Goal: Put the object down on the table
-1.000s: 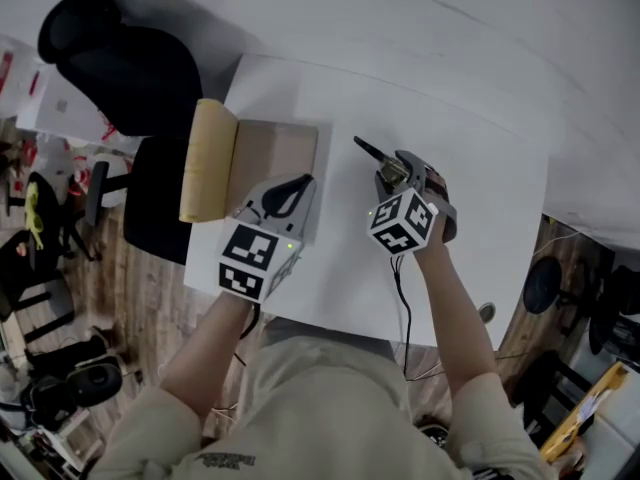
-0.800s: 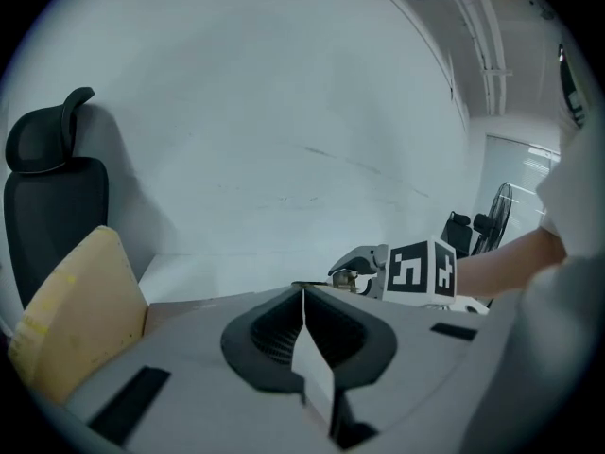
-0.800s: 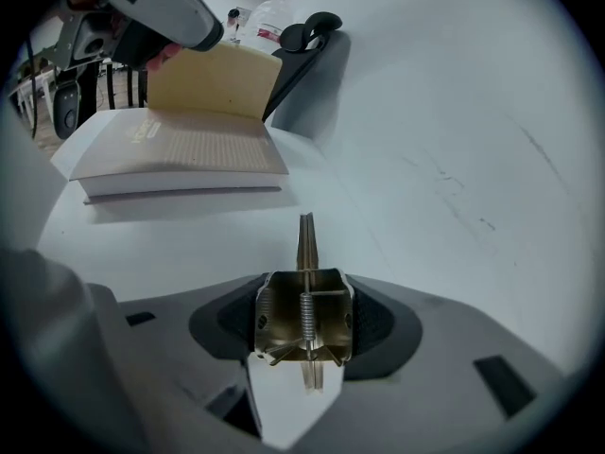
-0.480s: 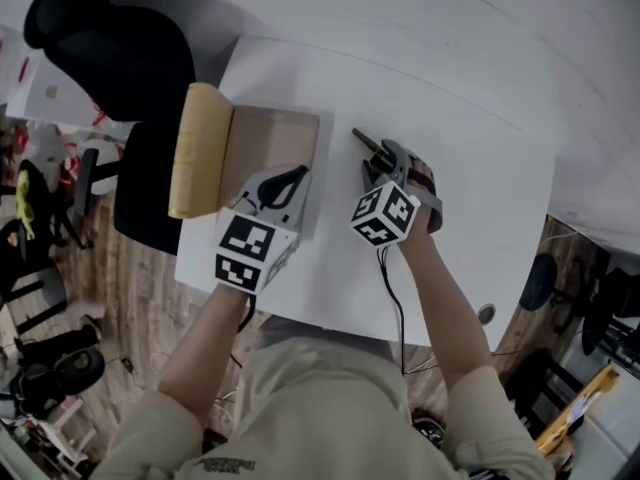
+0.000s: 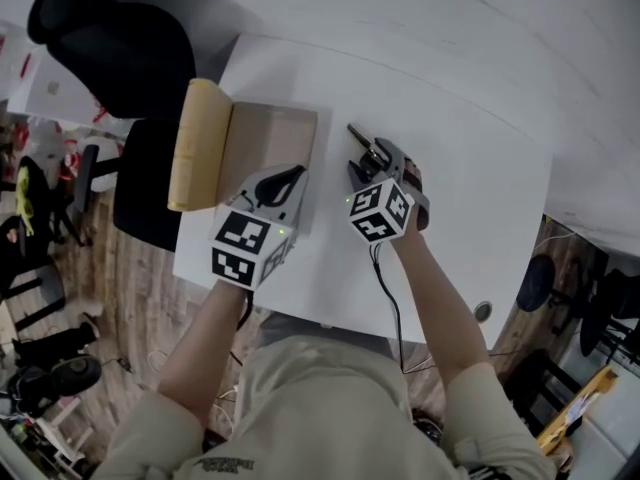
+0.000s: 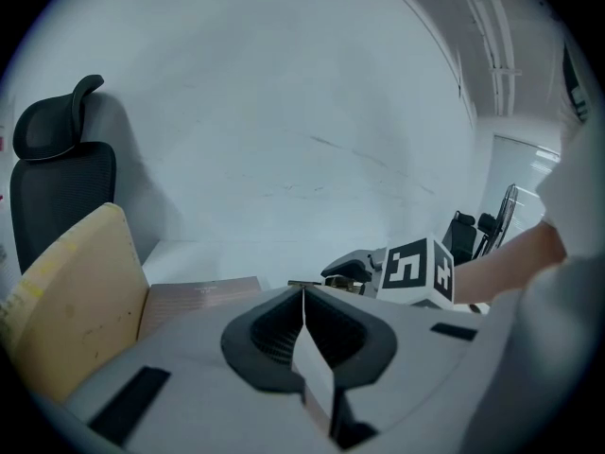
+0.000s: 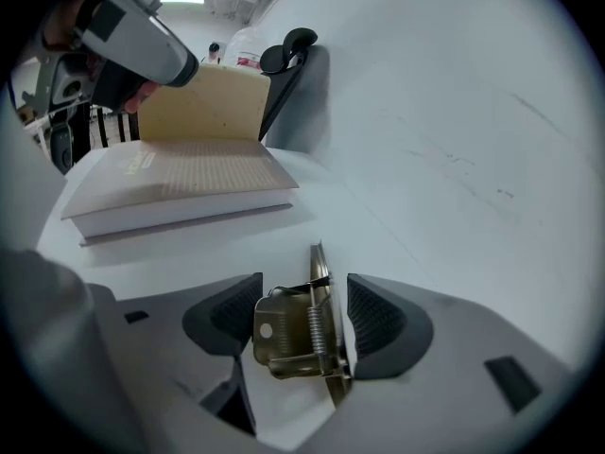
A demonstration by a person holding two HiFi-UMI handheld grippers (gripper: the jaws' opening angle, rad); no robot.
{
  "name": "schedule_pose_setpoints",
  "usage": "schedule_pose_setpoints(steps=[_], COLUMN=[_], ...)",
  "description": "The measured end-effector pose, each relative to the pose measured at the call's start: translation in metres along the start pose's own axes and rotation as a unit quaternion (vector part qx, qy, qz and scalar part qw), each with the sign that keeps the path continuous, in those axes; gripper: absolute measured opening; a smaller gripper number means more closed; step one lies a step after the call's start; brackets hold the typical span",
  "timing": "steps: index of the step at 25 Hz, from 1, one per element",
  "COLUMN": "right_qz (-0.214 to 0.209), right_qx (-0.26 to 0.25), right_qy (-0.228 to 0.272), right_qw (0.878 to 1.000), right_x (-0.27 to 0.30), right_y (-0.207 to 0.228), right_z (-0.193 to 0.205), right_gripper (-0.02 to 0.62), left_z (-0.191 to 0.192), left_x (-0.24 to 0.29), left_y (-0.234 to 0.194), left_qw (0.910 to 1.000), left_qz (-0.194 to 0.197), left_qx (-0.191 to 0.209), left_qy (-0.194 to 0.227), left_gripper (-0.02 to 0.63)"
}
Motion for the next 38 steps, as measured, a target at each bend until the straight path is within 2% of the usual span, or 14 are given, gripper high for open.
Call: schedule_pose_setpoints(steps=[3,11,14,17,24,30,35,38], right_qz=[-0.021,-0.038,-0.035,-0.026,-0.012,-0.021,-0.026,-0.037], right_qx=[0.030,0.073,0.099,0.133,0.225,0.287,0.309,0.326], right_qy=[-0.007,-0.006,0.009,0.034,0.090,0.135,0.172,0.193], right_qw=[0.999,0.997,0.994,0.990,0.970,0.948,0.935,0.925], right_x=[-0.007,-0.032,-0.055,-0.084,-0.165,-0.233,-0.289,-0.319], right_y=[-0.003,0.004,0.017,0.037,0.082,0.114,0.134,0.146], right_z=[0.001,0.007,-0.002,-0.014,-0.039,-0.051,-0.058,-0.065], right_gripper=[0.298,0.295,0.266,0.186,0.067,0.040,0.024,0.023], left_z=[-0.001,-0.009,-0.015,-0.023,-0.052,-0.085,-0.109,-0.118], left_x=[-0.005,-0.015,-0.024,-0.033,-0.063,-0.089,-0.109,-0.117], left_y=[0.004,0.017,0.026,0.037,0.070,0.108,0.136,0.148], left_qw=[1.0000,0.9999,0.9999,0.9999,0.9989,0.9953,0.9911,0.9886], left_qz=[0.003,-0.004,-0.005,-0.006,-0.008,0.017,0.023,0.037], left_qx=[-0.004,-0.010,-0.005,0.001,0.026,0.027,0.056,0.055], left_qy=[0.001,0.003,0.008,0.015,0.039,0.091,0.119,0.135], left_gripper=[0.025,0.025,0.025,0.025,0.025,0.025,0.025,0.025])
Point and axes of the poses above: the fingertips, and each gripper's own axes: x forward along the fingers, y to its right, z out of its underside, the point moved 3 cm from there along -x, backward along the fingers, and after that the axes turned 15 degrees about z, right-handed, at the moved point
